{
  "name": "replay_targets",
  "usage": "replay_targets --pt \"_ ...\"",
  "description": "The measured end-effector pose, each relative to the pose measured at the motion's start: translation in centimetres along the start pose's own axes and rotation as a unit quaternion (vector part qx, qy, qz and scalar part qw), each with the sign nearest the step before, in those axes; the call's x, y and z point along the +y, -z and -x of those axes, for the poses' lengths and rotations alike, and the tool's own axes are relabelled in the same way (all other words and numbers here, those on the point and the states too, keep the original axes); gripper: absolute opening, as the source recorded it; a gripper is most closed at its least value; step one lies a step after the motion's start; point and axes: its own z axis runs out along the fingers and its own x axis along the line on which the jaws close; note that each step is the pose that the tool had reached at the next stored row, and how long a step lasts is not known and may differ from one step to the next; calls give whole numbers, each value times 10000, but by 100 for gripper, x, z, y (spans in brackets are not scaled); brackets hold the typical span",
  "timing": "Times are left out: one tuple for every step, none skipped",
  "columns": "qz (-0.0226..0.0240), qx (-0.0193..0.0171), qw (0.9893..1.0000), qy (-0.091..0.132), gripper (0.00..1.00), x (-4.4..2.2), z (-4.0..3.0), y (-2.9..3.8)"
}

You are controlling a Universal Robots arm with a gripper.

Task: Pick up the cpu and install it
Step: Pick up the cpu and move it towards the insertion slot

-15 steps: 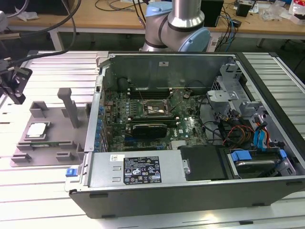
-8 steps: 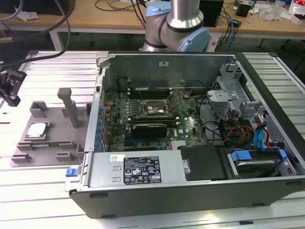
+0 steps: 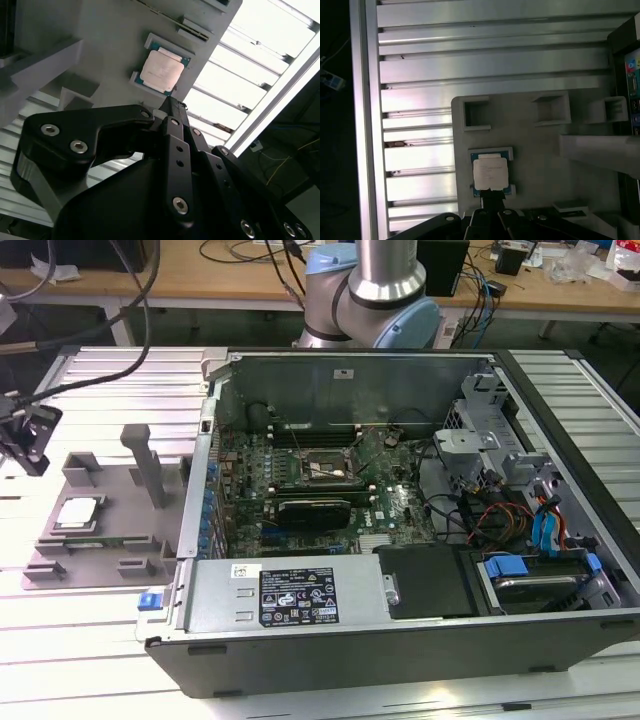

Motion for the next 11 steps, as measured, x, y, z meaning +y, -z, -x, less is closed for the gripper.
replay_targets --pt "0 0 10000 1 11 -1 4 -16" --pt "0 -1 10000 1 11 -2 13 -42" --pt "0 -1 10000 1 11 -2 19 -57" --pt "0 0 10000 1 11 -2 32 -84" --pt "0 0 10000 1 11 -2 42 -100" --pt "0 1 10000 1 11 -2 54 -118" --pt "0 0 10000 1 11 -2 63 -136" --pt "0 -1 10000 1 11 -3 69 -154" --pt "0 0 10000 0 11 -3 77 -184" --pt "0 0 10000 1 11 -4 94 -235" --pt "0 0 10000 1 11 -4 107 -268"
